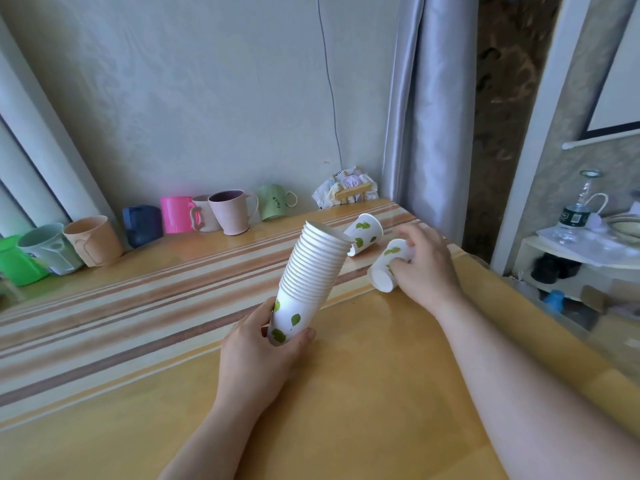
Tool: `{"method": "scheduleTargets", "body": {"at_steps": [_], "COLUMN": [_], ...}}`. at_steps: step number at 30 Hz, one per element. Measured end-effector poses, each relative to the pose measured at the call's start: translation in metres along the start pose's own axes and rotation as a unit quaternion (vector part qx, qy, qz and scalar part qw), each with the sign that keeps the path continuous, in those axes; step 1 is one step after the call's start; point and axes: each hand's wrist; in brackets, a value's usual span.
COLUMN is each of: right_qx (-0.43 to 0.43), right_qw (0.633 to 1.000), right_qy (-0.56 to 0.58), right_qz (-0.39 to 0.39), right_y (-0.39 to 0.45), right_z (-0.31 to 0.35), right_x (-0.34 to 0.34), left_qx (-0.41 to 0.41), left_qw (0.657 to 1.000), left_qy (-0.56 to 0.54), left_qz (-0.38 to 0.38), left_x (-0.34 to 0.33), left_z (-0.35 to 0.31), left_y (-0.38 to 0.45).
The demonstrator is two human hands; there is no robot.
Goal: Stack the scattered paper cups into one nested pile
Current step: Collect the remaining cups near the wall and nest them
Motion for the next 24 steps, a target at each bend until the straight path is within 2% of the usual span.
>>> {"method": "scheduleTargets", "body": {"at_steps": [2,3,5,7,9,12,14,18,20,21,22,24], "right_qx": [-0.005,-0.006,0.004,0.009,-0.036,-0.156,-0.194,-0.179,-0.152,-0.134,-0.121,-0.116], "right_qw": [0.998,0.997,0.997,0.998,0.997,0.988,0.980,0.977,0.971,0.957,0.927,0.827], "right_qy": [-0.036,-0.058,-0.074,-0.031,0.022,-0.011,-0.025,0.110,0.184,0.257,0.355,0.550], "right_qz": [0.056,0.056,0.011,-0.052,-0.072,-0.018,0.025,0.047,0.031,0.013,-0.005,-0.010], "right_y": [-0.002,-0.004,-0.004,-0.002,0.001,0.004,0.002,-0.002,-0.003,-0.002,-0.001,0.002], "right_z": [0.005,0.006,0.004,0.000,-0.001,-0.003,-0.001,0.006,0.012,0.015,0.016,0.022], "right_x": [-0.009,-0.013,-0.018,-0.017,-0.010,-0.001,0.001,0.001,-0.002,-0.005,-0.006,-0.004], "left_qx": [0.000,0.000,-0.002,-0.004,-0.006,-0.006,-0.002,-0.001,-0.001,0.001,0.002,0.004], "left_qw": [1.000,1.000,1.000,1.000,1.000,1.000,1.000,1.000,1.000,1.000,1.000,1.000], "left_qy": [-0.003,-0.005,-0.006,-0.007,-0.009,-0.004,-0.003,-0.002,0.000,0.003,0.007,0.015], "left_qz": [0.002,0.002,0.002,0.000,-0.002,-0.003,0.000,-0.002,-0.002,-0.002,-0.004,-0.004], "left_x": [0.000,0.000,0.001,0.001,0.001,0.001,0.000,-0.001,-0.001,-0.002,-0.002,-0.002], "left_z": [0.000,0.000,0.000,0.000,0.000,0.000,0.001,0.002,0.002,0.003,0.003,0.004], "left_y": [0.000,-0.001,-0.001,-0.001,-0.001,0.000,0.000,0.001,0.001,0.001,0.002,0.003]}}
Point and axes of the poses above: each hand's wrist, its own y-axis towards the middle knuckle, its own x-axis out of the back of the hand, z = x × y, and after that the axes turned 15 degrees about y, right-handed
